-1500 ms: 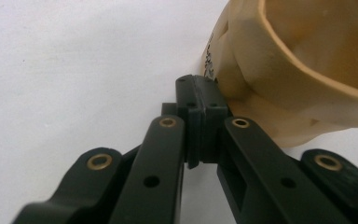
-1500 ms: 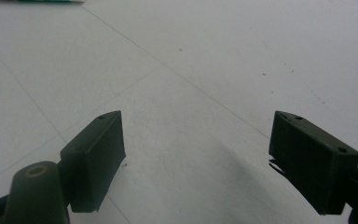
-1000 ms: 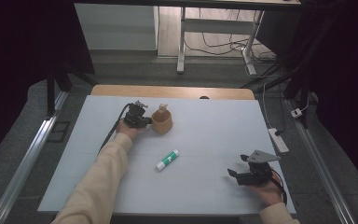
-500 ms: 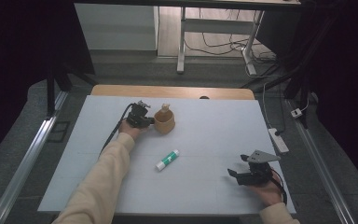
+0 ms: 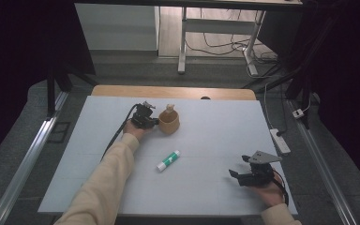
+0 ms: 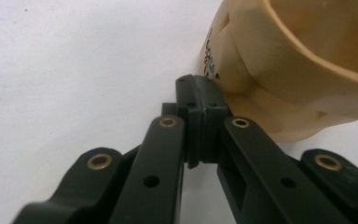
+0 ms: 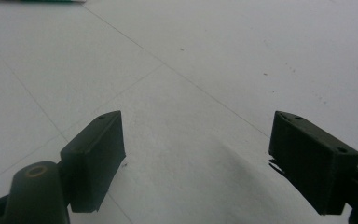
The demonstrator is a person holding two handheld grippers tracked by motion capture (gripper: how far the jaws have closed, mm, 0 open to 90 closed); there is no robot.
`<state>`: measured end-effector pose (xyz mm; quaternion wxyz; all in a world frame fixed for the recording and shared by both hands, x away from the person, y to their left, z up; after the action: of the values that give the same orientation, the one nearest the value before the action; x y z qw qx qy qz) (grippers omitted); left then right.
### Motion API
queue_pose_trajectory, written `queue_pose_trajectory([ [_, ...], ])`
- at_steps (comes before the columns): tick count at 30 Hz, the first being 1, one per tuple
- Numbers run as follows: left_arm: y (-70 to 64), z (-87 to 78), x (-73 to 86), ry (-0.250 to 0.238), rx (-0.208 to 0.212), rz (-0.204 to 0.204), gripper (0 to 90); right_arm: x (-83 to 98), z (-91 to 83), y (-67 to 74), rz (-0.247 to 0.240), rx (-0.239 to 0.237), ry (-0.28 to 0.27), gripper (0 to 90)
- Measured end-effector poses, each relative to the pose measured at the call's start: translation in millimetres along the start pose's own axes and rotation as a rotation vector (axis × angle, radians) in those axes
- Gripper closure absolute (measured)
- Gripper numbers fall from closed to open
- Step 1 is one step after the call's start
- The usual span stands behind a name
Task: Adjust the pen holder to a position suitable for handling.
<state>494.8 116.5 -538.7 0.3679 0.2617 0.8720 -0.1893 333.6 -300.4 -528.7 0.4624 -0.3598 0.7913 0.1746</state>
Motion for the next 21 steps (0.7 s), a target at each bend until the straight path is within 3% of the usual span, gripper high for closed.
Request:
queue_pose_trajectory([
  [10,-8.9,7.6,-6.2,0.002,0.009,0.013,88.3,0.2,-0.8,-0.2,0.0,0.003,0.003,18.1],
  [18,-8.2,7.8,-5.7,0.004,0.025,0.017,88.3,1.1,-2.0,-0.3,0.001,0.003,0.004,18.2],
  [21,-7.0,3.8,-5.5,-0.01,0.011,0.023,88.3,1.3,-2.8,-0.7,0.0,0.005,0.004,18.2],
])
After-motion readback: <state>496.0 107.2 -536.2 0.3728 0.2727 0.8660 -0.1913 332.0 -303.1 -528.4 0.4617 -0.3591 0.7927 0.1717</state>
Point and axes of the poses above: each handheld gripper's, and its own axes: z roughly forward along the jaws, x roughly out of its underside, y roughly to its left, the point moved 2 cm from there along z, roughly forward along the jaws, and after that the axes turned 7 degrees about -y, right-handed, at the moved point
